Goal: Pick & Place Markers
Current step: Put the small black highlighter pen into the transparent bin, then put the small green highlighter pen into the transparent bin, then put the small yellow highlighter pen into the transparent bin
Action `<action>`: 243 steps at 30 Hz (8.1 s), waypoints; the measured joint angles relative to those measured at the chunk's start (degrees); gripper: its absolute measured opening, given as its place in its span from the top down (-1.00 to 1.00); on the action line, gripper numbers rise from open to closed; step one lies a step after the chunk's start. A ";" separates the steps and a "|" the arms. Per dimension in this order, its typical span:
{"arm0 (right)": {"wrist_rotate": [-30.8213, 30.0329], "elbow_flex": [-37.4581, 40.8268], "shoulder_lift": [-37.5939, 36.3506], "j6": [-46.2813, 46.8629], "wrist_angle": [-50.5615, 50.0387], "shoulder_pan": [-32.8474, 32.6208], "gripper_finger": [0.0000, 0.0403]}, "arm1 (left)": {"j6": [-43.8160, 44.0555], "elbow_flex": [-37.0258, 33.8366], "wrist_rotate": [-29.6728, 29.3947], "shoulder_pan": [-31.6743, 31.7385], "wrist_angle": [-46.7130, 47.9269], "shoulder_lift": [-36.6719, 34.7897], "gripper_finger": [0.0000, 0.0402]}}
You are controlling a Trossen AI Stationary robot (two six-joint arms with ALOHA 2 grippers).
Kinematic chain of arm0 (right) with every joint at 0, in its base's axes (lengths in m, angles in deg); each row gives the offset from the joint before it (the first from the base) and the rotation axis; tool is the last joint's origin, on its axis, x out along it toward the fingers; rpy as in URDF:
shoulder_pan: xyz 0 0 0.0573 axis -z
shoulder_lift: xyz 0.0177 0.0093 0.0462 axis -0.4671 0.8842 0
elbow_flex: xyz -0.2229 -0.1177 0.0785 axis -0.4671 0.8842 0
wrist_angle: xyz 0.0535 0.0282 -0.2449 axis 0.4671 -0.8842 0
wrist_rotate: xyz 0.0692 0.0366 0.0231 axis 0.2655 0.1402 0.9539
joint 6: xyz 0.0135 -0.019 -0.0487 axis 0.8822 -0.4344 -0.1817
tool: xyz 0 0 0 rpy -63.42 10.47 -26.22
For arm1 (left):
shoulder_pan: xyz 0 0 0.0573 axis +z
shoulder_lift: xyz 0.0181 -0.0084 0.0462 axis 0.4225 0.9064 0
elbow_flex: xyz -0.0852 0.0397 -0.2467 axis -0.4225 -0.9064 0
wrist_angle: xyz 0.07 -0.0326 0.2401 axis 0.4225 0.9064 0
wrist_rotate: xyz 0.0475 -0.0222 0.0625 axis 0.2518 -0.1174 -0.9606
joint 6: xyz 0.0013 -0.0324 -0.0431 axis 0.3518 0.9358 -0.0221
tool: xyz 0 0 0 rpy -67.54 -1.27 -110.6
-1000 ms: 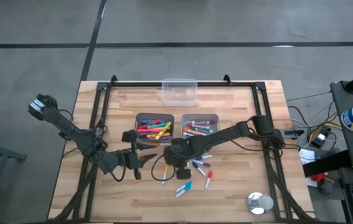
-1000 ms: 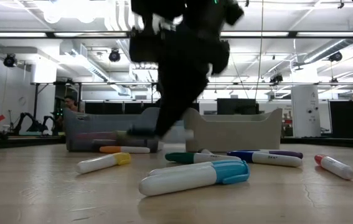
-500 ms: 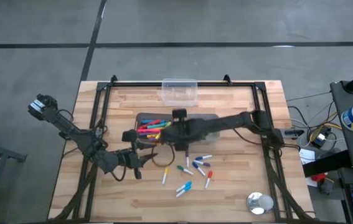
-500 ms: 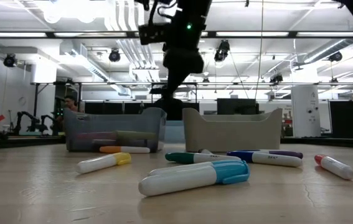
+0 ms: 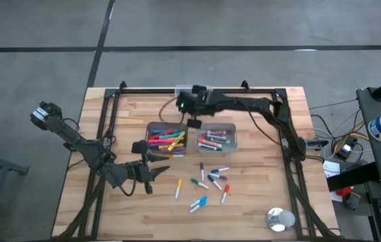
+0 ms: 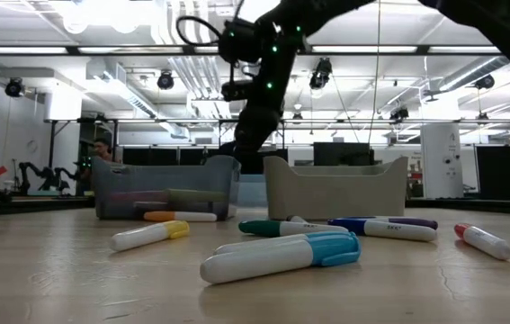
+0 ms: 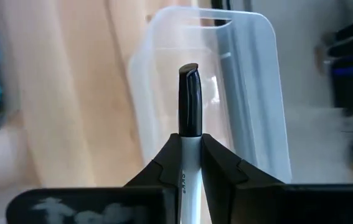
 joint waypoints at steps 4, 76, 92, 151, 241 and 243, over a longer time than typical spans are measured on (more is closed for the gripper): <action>7.07 0.13 0.43 0.73 3.75 4.78 0.83 | 0.09 0.00 0.00 0.00 -0.10 0.00 0.29; 12.94 9.31 -5.70 41.86 5.02 -34.99 0.37 | 26.58 -30.91 6.62 4.20 -0.06 -62.77 1.00; 12.71 24.49 -5.65 49.33 18.94 -35.46 0.38 | 26.58 -30.95 6.64 4.20 -0.01 -62.64 1.00; 14.48 34.21 -3.98 49.12 29.65 -33.95 0.76 | 38.94 -35.69 9.84 4.15 31.88 -62.20 1.00; 16.28 9.01 -5.73 13.90 11.88 13.04 0.10 | 40.94 -37.42 -0.21 4.15 28.86 -62.12 1.00; 17.62 9.01 -5.70 13.72 11.88 12.43 0.12 | 40.92 -37.44 1.00 4.15 28.70 -62.12 1.00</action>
